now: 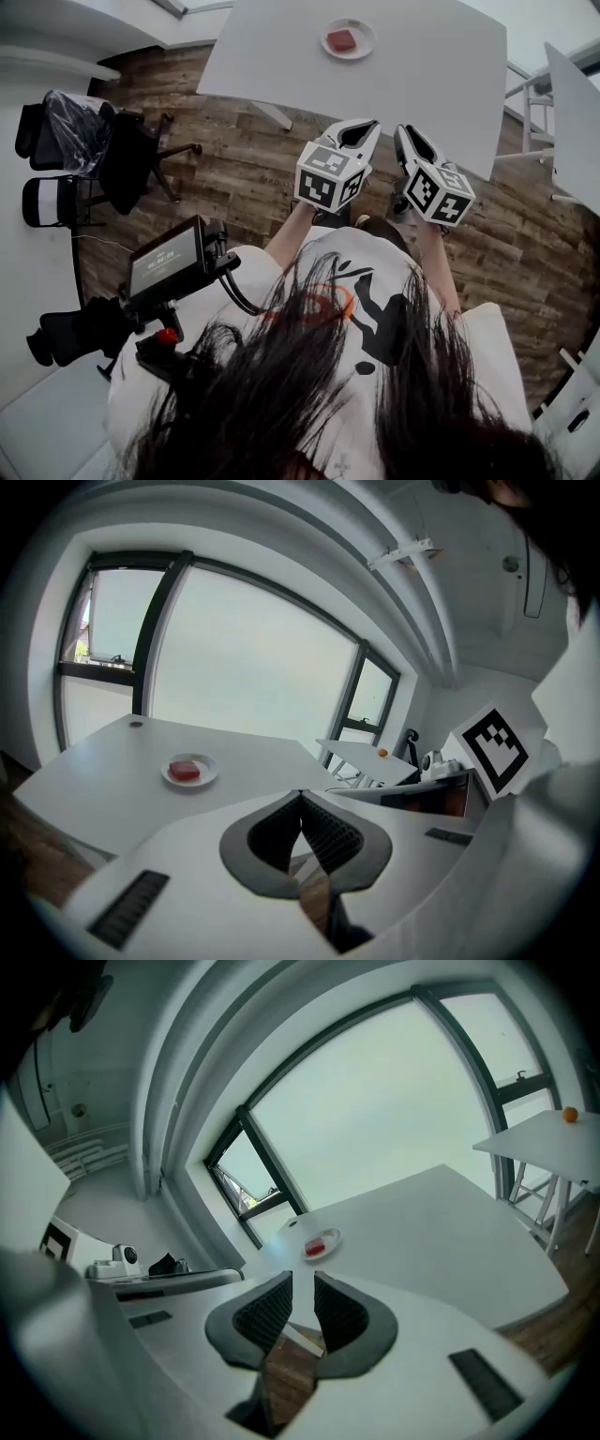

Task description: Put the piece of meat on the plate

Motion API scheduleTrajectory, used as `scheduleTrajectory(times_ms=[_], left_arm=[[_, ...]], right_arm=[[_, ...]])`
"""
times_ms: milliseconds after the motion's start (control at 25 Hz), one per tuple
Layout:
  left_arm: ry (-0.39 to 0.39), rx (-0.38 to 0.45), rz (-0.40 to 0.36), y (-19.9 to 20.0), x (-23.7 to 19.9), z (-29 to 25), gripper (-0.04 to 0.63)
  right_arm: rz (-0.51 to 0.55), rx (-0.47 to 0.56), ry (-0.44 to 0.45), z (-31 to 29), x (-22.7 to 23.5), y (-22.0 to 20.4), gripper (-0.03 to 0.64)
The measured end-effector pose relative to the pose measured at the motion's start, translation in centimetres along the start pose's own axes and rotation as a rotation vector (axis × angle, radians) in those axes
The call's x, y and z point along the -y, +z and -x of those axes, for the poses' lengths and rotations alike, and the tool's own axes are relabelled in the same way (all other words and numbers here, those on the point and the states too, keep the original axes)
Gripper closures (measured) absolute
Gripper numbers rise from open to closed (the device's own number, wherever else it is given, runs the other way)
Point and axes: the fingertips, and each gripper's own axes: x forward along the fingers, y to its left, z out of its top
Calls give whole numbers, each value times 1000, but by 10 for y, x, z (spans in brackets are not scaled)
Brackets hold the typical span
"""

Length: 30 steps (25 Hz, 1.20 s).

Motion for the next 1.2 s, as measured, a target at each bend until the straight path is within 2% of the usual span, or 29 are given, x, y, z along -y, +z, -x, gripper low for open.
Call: scheduleTrajectory(times_ms=[160,240,440,760,1080,1200], left_arm=[[27,-4,-18,-35,59,37,589],[40,-15,-16,-44,69,45,589],[79,-38,12,-52,54,48,589],[135,-66,65,-73,41,65,589],[131,-111,77,-100,43,72,589],[126,-93,69,-108,47,100,589]], right_arm=[[106,-8,-2,66,-6,-30,538],[132,-21,9,76,-10,-39,538],[34,-48,60,62,-16,-46,538],[23,-78,76,60,-23,-59,538],[1,-92,64,57,-20,-77,538],[8,-85,69,71,-46,-94,538]])
